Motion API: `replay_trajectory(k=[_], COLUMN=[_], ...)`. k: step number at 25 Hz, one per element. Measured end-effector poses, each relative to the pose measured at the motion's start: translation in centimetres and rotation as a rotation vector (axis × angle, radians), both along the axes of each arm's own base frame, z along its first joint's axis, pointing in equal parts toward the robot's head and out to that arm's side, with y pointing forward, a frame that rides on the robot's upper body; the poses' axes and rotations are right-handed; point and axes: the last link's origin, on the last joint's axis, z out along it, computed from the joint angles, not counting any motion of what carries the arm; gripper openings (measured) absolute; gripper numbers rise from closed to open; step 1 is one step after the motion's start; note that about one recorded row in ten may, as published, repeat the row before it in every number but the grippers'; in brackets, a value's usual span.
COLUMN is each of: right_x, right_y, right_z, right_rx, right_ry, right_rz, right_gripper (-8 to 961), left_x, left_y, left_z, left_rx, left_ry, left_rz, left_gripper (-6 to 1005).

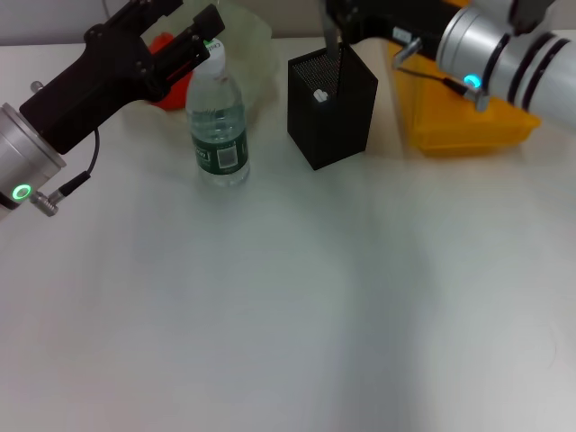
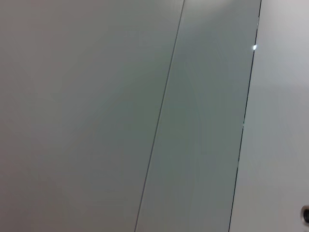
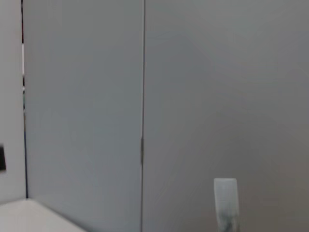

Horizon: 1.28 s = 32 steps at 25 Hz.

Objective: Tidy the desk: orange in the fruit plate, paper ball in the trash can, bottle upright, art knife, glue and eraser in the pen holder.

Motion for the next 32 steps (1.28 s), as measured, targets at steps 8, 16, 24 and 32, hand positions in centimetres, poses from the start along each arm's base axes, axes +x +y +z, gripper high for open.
replay_trajectory(k=[8, 16, 24, 32], right_x=[0.4, 1.1, 2.5, 5.3], right_y=[0.1, -0.9, -6.6, -14.3], right_z=[-1.7, 0.0, 5.3, 10.5], right_rx=[-0.052, -0.043, -0.225, -0.49], right_ry=[-0.034, 0.043, 0.09, 0.124], right_rz=[-0.034, -0.032, 0.1, 0.322], right_gripper=[169, 331, 518, 520], left_x=[0.3, 0.2, 1.3, 3.1], left_y=[0.3, 0.2, -1.0, -3.8], left_z=[-0.1, -0.1, -0.4, -1.7], left_rx=[-0.002, -0.003, -0.059, -0.21], left_ry=[0.005, 0.003, 0.002, 0.044], left_rz=[-0.002, -0.003, -0.112, -0.346], left_gripper=[724, 724, 724, 724])
